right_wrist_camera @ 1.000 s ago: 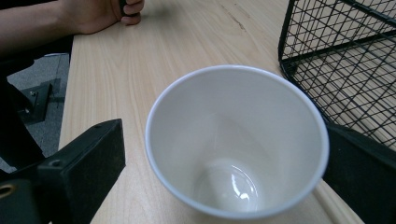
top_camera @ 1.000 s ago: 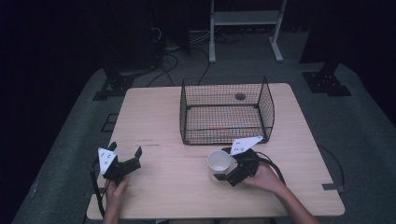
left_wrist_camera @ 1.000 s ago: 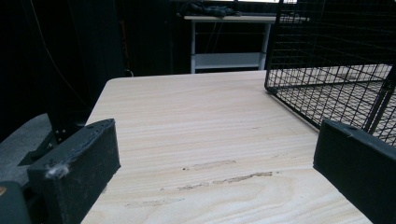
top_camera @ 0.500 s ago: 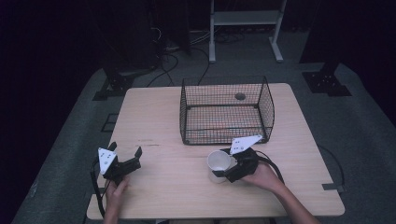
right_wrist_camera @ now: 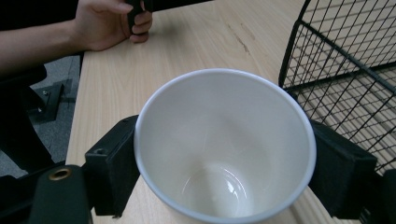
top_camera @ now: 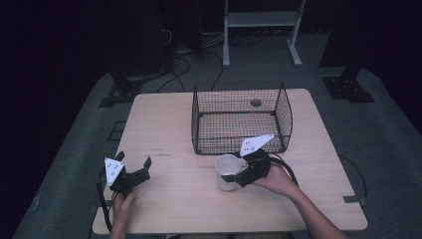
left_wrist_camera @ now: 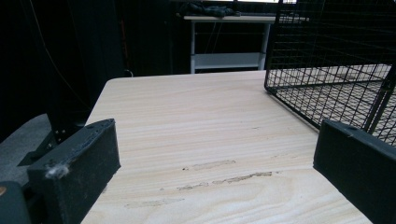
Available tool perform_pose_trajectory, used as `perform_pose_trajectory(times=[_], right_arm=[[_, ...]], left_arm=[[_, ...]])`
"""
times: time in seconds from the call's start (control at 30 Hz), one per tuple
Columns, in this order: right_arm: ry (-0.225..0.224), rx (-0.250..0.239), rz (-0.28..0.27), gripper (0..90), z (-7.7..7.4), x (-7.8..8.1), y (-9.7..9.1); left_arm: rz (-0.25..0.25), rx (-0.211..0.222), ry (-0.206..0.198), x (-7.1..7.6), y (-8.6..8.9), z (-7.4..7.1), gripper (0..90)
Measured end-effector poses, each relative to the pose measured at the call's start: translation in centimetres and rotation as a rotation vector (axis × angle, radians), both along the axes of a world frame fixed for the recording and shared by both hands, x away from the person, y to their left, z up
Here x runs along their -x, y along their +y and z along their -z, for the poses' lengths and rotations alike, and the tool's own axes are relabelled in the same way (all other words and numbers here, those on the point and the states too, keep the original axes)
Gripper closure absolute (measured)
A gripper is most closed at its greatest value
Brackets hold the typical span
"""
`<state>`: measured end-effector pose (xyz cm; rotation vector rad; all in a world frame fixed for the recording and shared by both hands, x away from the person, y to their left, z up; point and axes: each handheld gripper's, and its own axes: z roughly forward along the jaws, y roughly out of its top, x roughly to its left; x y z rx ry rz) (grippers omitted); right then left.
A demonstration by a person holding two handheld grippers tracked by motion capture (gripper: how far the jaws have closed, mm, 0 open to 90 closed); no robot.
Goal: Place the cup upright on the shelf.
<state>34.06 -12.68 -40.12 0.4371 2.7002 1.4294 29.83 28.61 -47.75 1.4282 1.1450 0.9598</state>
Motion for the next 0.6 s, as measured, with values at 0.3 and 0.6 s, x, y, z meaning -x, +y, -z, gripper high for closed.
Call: perform_pose_trajectory(times=[0.3, 0.6], right_arm=[[0.016, -0.014, -0.020, 19.2, -1.3, -0.7, 0.3], [0.017, -0.023, -0.034, 19.2, -2.5, -1.6, 0.7]], left_arm=[[-0.001, 0.000, -0.001, 0.0, 0.0, 0.0, 0.0], [-0.001, 0.004, -0.001, 0.0, 0.0, 0.0, 0.0]])
